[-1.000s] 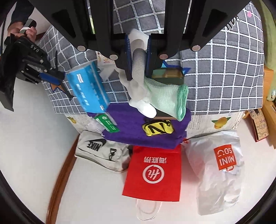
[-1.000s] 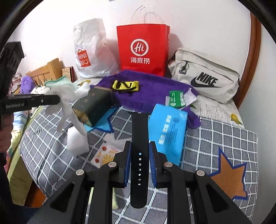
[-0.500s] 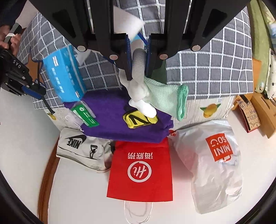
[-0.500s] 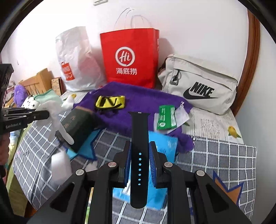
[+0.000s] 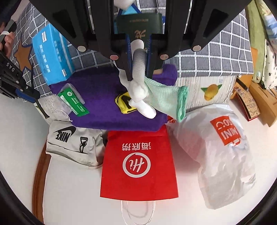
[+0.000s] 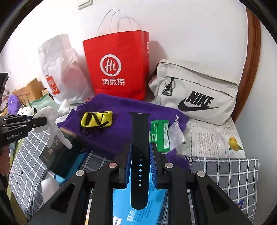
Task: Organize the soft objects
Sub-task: 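Carry the watch strap with the right gripper while the left carries the white plush to the purple towel, then lower the strap onto the towel and open the right gripper while the left releases the plush there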
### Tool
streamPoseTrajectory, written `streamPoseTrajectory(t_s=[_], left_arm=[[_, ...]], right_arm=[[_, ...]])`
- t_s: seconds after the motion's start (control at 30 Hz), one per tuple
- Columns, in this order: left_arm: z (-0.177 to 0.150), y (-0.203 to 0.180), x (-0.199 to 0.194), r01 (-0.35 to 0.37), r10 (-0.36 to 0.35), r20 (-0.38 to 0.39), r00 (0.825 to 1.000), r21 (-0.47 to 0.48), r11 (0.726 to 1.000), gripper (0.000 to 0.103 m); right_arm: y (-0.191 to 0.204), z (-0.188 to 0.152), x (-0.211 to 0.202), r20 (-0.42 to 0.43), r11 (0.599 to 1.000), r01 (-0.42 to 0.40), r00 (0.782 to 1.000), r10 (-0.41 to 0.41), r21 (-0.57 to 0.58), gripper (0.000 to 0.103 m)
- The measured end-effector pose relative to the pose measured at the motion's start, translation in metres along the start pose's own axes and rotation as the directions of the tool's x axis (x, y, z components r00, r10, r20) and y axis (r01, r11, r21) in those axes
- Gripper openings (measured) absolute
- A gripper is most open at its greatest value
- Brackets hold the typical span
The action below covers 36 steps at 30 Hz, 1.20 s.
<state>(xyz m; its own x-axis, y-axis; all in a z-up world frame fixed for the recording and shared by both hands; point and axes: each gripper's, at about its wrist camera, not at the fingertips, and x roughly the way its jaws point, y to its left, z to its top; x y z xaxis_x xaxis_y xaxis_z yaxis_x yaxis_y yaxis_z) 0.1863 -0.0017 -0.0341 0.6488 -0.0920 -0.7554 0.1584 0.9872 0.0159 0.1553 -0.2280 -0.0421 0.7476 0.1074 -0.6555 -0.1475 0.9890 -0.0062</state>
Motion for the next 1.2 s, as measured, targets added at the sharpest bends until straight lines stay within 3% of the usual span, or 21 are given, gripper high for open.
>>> streamPoseTrajectory(t_s=[0.47,1.2], left_arm=[[0.03,-0.002,0.043,-0.038,0.039,-0.026,0.999,0.032,0.999,0.014],[0.061,-0.011,0.103,0.018,-0.014,-0.08,0.997,0.044,0.999,0.014]], right_arm=[[-0.017,0.029,0.043,-0.013,0.999,0.028,1.0,-0.028,0.024,0.02],[-0.014,0.04,0.125,-0.143,1.0,-0.027,0.989,0.028,0.009,0.02]])
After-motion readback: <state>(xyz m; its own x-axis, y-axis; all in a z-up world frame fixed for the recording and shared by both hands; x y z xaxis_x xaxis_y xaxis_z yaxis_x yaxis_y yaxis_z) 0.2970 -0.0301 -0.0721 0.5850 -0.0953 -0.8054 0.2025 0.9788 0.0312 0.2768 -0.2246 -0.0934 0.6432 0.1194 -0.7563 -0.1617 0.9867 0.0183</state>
